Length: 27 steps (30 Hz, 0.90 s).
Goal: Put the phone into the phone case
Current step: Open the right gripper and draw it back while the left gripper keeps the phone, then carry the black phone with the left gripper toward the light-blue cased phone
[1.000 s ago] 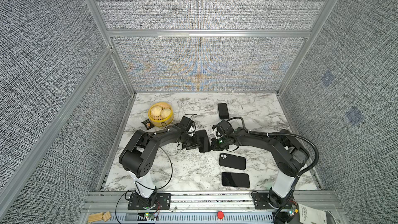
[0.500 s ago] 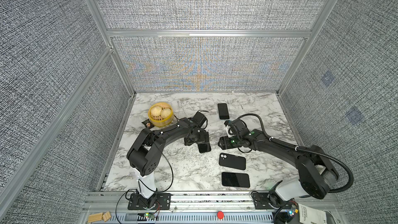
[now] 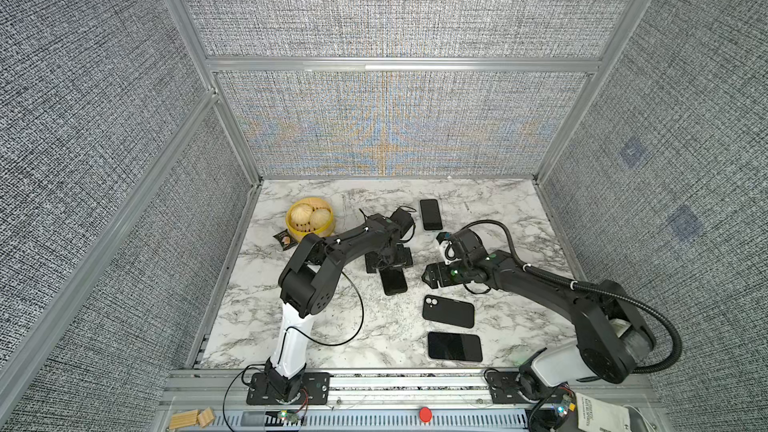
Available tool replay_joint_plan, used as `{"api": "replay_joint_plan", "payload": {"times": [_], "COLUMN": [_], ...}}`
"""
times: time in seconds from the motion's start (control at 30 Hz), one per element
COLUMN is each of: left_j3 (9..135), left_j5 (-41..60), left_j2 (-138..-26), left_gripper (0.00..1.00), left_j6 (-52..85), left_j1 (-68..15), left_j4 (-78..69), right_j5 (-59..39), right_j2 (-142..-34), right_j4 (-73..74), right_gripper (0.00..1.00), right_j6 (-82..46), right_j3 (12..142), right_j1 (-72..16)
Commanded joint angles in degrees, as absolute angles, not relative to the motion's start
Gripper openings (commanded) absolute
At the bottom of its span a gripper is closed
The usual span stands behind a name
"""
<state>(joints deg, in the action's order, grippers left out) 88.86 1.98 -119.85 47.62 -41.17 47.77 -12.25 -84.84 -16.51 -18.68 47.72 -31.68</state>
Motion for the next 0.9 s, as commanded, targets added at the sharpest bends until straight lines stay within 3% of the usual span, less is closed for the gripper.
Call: {"api": "replay_joint_plan", "payload": {"times": [0.0,0.23,0.57,0.87], "left_j3": [89.43,90.53,90.07,96.76], "left_j5": [1.67,3.69,1.35,-0.84], "left_j2": [-121.05,-124.45,-122.96,-125.43], "left_gripper": [0.98,0.96,0.62,0.57], "left_j6": [48.61,47.71,46.89,43.37], "left_j1": [-41.18,-41.66,-41.66,-41.31], "left_j4": [50.46,50.01,52.25,56.43], "right_j5": [-14.21,-15.21,-15.47,-15.12], "right_j2": [-84.51,-84.73,-86.53,-85.7], "right_j4": [-15.35,-14.33,-13.23,-14.23], "right_gripper": [0.89,0.89,0.9,0.9], "right_j6": [-18.1,-18.56,-19.1,-18.9], "right_j3": [47.25,46.67,46.66,47.21], "right_j1": [-31.13,-30.89,-30.76,-30.25]}}
